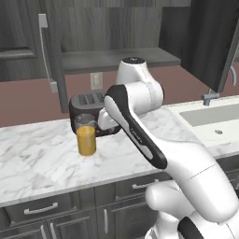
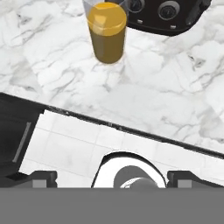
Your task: There is a tray on the dining counter. Grab the cup, mug, and pitcher and place them on the tray. The pitcher may be placed next to the tray if it cannot fit the tray.
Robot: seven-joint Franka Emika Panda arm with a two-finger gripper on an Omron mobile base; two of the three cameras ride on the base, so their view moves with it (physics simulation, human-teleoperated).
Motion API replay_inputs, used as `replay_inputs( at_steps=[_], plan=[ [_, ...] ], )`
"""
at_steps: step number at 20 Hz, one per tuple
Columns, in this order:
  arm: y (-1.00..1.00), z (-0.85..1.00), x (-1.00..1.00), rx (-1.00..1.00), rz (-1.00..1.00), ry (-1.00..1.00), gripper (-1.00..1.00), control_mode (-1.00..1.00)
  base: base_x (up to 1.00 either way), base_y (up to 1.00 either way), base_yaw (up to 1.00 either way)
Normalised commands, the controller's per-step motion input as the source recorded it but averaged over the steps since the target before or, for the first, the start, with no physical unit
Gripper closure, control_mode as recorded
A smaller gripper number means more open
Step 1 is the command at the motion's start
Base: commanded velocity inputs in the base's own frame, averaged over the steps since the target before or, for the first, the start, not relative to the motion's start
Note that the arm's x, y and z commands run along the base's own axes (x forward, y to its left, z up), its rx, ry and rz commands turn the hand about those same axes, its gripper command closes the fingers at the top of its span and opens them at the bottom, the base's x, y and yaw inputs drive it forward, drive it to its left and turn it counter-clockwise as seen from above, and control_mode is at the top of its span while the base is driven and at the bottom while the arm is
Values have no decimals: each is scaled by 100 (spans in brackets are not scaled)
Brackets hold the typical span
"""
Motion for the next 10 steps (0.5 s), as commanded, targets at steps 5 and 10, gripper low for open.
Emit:
replay_inputs(
  at_steps=[5,10],
  plan=[
    [9,-29,42,-1,9,0,-100,-100,0,0,0],
    [12,-37,18,0,2,0,-100,-100,0,0,0]
  ],
)
